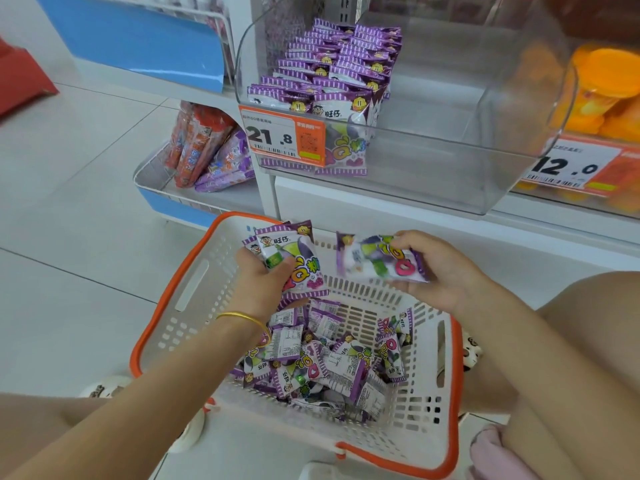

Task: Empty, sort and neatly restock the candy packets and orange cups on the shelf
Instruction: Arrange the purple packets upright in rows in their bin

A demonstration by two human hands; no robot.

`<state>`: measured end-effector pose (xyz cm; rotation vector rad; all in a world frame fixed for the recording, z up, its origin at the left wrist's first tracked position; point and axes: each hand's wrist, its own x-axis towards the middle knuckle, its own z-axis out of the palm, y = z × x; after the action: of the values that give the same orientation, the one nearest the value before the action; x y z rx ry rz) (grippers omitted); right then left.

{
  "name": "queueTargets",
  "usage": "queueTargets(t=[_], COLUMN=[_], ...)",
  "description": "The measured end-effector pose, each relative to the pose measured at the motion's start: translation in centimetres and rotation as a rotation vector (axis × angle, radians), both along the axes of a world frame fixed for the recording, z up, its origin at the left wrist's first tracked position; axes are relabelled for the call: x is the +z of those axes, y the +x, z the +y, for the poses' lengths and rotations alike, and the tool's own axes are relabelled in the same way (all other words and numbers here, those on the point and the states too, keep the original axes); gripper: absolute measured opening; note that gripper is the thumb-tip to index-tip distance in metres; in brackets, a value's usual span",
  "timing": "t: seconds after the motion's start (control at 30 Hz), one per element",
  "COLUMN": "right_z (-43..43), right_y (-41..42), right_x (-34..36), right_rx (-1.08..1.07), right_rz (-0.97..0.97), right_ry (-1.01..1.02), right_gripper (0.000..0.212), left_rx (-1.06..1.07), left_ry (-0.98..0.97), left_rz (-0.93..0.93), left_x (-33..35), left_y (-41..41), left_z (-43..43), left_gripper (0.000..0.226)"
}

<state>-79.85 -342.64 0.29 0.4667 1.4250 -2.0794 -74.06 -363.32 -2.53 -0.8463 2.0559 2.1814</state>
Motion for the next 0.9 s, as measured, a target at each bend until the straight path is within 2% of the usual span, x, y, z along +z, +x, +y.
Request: queueTargets(t=[0.07, 0.17, 0.23, 0.33, 0.43, 0.5, 0.6, 0.63, 0.67, 0.73, 0.8, 0.83, 0.9], right_z=[-0.6, -1.9, -2.6, -2.9, -2.9, -3.0, -3.1, -3.0, -3.1, -3.0, -2.8, -2.5, -1.9], right_y=[0.4, 1.4, 2.1, 2.5, 2.6, 2.6, 2.4, 2.3, 2.2, 1.8, 1.4, 1.1, 0.0], right_x=[0.0, -0.6, -1.3, -2.0, -2.0, -2.0, -1.7, -1.5, -1.1, -0.1, 1.7, 2.8, 5.4], right_rx=[-0.032, 0.056, 0.119, 0.209, 0.272, 0.303, 0.334, 0.365, 0.405, 0.429, 0.407, 0.407, 0.365], right_rz=[0.012, 0.071, 0.127, 0.293, 0.385, 0.409, 0.300, 0.272, 0.277, 0.357, 0.492, 0.552, 0.658], right_ry=[-0.128, -0.129, -0.033, 0.279, 0.397, 0.428, 0.235, 0.178, 0.145, 0.101, 0.104, 0.107, 0.101], right_gripper=[0.012, 0.021, 0.024, 0.022, 0.021, 0.025, 0.051, 0.061, 0.066, 0.055, 0.036, 0.034, 0.035], left_rx=[-0.022, -0.074, -0.094, -0.068, -0.120, -0.246, -0.270, -0.284, -0.309, -0.368, -0.428, -0.462, -0.515], left_ry=[0.047, 0.095, 0.070, 0.069, 0.096, -0.061, -0.242, -0.265, -0.285, -0.326, -0.382, -0.424, -0.555], left_rz=[0.005, 0.012, 0.009, 0.001, 0.006, 0.059, 0.136, 0.169, 0.212, 0.290, 0.373, 0.385, 0.427], left_x=[0.1, 0.1, 0.0, 0.1, 0.4, 0.7, 0.5, 0.6, 1.0, 2.5, 4.3, 5.9, 8.9], left_y=[0.3, 0.7, 0.9, 1.1, 1.1, 1.3, 1.1, 0.8, 0.6, 0.2, -0.5, -0.9, -2.7], left_z=[0.6, 1.7, 2.3, 2.6, 2.7, 2.8, 2.8, 2.9, 3.0, 3.4, 3.4, 3.4, 3.0], left_gripper=[0.028, 0.024, 0.033, 0.049, 0.083, 0.074, 0.036, 0.042, 0.057, 0.071, 0.055, 0.043, 0.039])
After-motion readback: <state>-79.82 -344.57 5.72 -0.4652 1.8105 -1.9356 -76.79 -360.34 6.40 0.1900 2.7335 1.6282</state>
